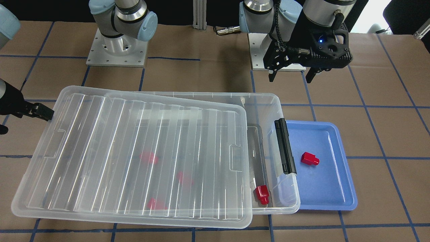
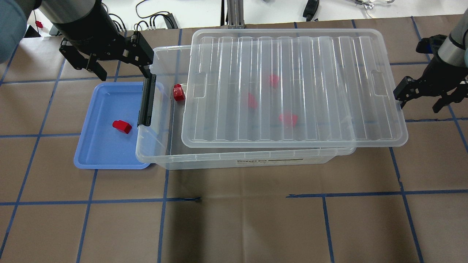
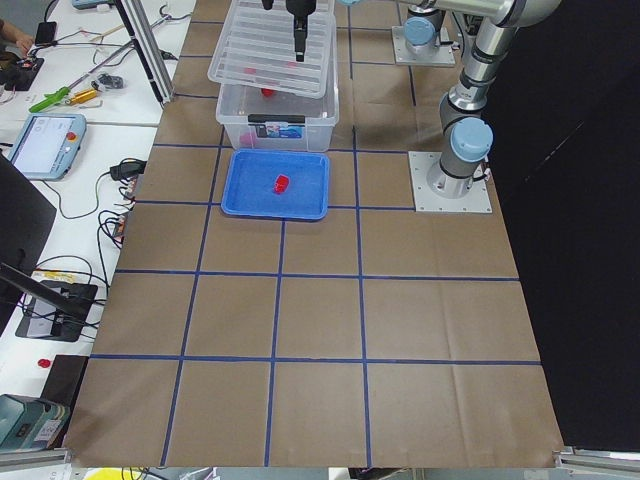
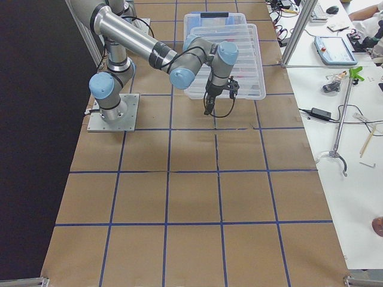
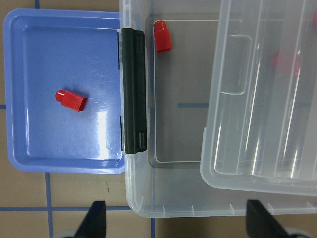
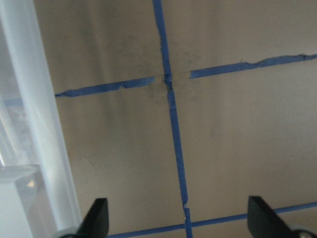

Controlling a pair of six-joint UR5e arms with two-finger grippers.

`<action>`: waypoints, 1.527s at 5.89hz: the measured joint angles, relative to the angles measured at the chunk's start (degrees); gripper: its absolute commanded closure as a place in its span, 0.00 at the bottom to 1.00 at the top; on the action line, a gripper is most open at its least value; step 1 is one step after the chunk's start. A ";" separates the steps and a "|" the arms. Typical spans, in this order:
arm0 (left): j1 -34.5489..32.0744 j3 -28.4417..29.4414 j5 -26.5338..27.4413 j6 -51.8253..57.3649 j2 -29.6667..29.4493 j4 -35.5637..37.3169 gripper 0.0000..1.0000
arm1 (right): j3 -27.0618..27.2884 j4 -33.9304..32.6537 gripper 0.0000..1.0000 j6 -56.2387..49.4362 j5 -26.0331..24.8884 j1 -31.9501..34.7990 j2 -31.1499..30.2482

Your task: Place red block in blue tray from box

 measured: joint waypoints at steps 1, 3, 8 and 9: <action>0.00 0.00 0.00 0.00 0.00 -0.03 0.01 | 0.03 0.00 0.00 1.46 1.39 1.14 0.00; 0.00 0.00 0.00 0.00 -0.01 -0.05 0.01 | 0.12 0.06 0.00 2.69 4.01 2.29 0.06; 0.00 -0.04 0.00 0.00 0.19 -0.23 0.01 | -0.80 0.12 0.00 8.58 5.56 9.25 -0.11; 0.00 -0.07 0.00 0.00 0.22 -0.31 0.01 | -3.19 1.03 0.00 8.60 5.18 9.35 -0.89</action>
